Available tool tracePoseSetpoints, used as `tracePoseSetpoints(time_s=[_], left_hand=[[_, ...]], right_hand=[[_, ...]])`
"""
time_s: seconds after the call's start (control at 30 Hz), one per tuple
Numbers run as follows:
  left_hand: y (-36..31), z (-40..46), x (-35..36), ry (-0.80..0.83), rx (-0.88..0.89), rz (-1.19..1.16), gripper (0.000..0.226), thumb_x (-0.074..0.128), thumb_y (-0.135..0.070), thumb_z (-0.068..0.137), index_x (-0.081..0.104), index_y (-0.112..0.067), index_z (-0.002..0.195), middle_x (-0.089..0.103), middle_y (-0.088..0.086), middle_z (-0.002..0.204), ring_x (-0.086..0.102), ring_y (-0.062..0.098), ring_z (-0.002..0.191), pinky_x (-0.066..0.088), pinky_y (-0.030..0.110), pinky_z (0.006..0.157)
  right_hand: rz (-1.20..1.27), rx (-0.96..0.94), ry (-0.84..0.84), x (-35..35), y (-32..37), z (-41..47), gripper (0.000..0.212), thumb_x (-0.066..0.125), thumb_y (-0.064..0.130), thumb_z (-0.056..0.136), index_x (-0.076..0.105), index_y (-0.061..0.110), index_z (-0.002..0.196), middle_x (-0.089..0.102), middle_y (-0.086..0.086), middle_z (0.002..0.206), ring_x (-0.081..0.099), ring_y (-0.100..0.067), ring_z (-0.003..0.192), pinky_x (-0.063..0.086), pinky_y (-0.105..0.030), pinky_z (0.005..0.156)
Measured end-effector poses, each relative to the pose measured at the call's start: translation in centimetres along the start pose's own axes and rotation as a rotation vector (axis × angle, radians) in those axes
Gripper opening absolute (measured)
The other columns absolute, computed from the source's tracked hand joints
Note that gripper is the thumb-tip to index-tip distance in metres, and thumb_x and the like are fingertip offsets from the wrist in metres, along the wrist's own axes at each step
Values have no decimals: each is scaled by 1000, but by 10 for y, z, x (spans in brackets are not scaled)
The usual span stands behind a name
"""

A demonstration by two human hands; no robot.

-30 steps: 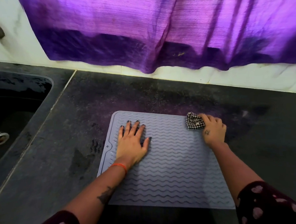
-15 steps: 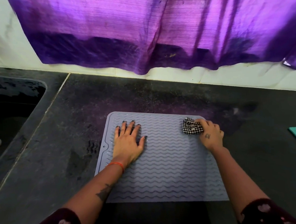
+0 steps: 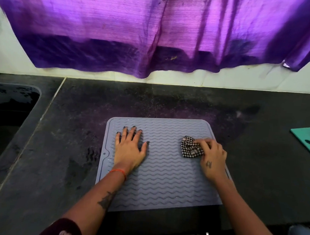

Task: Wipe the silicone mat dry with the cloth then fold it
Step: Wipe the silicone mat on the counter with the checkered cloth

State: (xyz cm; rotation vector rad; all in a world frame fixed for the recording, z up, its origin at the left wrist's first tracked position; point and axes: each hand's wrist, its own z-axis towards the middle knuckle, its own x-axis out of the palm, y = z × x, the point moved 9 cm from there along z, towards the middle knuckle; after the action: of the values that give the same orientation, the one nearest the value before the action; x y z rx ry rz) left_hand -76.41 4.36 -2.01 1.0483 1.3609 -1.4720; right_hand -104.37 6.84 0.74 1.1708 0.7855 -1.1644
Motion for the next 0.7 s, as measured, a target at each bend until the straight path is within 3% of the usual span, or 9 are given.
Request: tracePoseSetpoints(time_s=[0.1, 0.23, 0.4, 0.57, 0.7], left_hand=[[1, -1, 0, -4, -1, -11, 70, 17, -58, 86, 29, -24, 146, 21, 0, 156, 7, 24, 145, 0, 44, 117], [1, -2, 0, 5, 0, -4, 71, 14, -59, 85, 27, -25, 146, 20, 0, 156, 6, 23, 145, 0, 44, 118], [1, 0, 1, 6, 8, 9, 64, 22, -57, 92, 27, -24, 147, 20, 0, 156, 6, 24, 145, 1, 45, 118], [1, -1, 1, 1, 13, -3, 61, 28, -54, 94, 27, -23, 147, 20, 1, 156, 7, 25, 145, 1, 45, 117], [0, -2, 1, 1, 24, -6, 64, 21, -56, 92, 26, -23, 147, 20, 2, 156, 6, 25, 145, 0, 44, 117]], right_hand=[[-6, 13, 2, 8, -3, -5, 63, 43, -5, 70, 56, 31, 120, 51, -6, 118, 46, -31, 108, 33, -45, 92], [40, -25, 129, -1, -3, 14, 64, 45, -7, 70, 58, 34, 117, 50, -1, 115, 44, -26, 106, 29, -41, 91], [49, 27, -24, -9, -21, -28, 57, 38, 3, 70, 56, 32, 115, 51, -5, 114, 47, -29, 107, 32, -46, 92], [31, 16, 123, -7, -20, -11, 61, 42, -4, 72, 56, 32, 119, 49, -3, 116, 44, -27, 108, 29, -43, 94], [60, 37, -6, -21, -26, -42, 55, 40, 1, 70, 57, 33, 112, 52, -3, 110, 49, -27, 103, 34, -44, 88]])
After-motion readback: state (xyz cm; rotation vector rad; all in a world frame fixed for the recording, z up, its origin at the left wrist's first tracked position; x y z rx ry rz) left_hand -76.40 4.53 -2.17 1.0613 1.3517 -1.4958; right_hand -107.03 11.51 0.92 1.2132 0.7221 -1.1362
